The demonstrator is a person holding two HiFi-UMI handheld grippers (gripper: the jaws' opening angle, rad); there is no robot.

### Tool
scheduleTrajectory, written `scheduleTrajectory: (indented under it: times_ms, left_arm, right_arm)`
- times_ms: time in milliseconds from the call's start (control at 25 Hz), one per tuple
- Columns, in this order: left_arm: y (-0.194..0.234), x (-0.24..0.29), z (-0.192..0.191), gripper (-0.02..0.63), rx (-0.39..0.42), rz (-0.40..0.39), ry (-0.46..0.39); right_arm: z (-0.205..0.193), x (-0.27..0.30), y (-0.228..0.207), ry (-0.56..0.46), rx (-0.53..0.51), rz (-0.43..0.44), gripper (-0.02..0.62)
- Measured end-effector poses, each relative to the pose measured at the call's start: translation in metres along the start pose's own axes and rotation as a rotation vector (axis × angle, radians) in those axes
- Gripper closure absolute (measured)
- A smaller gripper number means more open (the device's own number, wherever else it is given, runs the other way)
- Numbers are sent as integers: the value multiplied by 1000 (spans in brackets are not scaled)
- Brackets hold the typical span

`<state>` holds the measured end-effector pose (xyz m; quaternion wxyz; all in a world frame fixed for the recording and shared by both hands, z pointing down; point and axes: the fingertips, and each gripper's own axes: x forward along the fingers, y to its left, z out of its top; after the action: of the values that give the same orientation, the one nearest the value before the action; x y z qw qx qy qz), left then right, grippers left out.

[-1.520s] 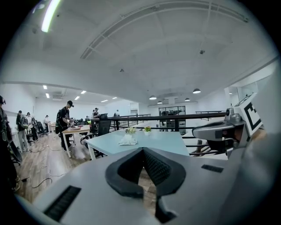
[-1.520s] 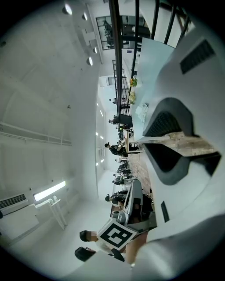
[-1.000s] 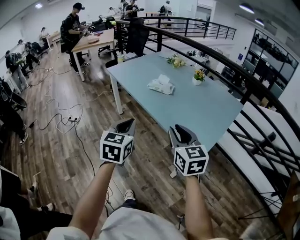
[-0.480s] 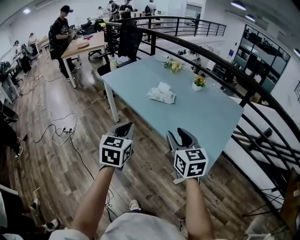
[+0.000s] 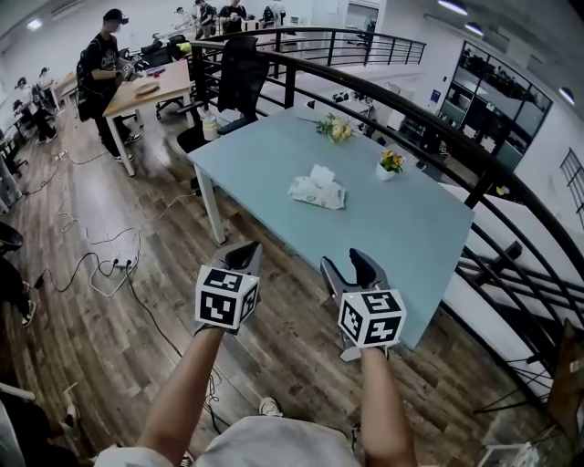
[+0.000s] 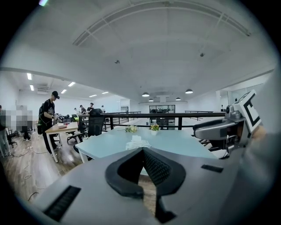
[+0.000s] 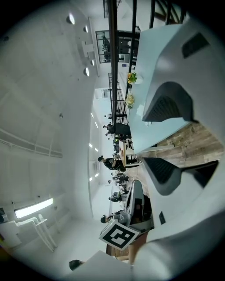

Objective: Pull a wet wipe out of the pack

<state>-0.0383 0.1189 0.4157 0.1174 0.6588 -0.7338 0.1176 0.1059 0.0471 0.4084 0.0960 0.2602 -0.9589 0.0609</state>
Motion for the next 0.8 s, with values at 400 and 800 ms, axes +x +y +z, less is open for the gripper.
scheduleTrajectory:
  times_ms: [400, 800]
  left_arm:
    - [21, 17, -7, 612, 5, -35, 10]
    - [23, 40, 24, 612, 1, -19, 24]
  right_arm:
    - [4, 27, 3, 0, 2, -33, 328]
    - [38, 44, -23, -9, -10, -28, 328]
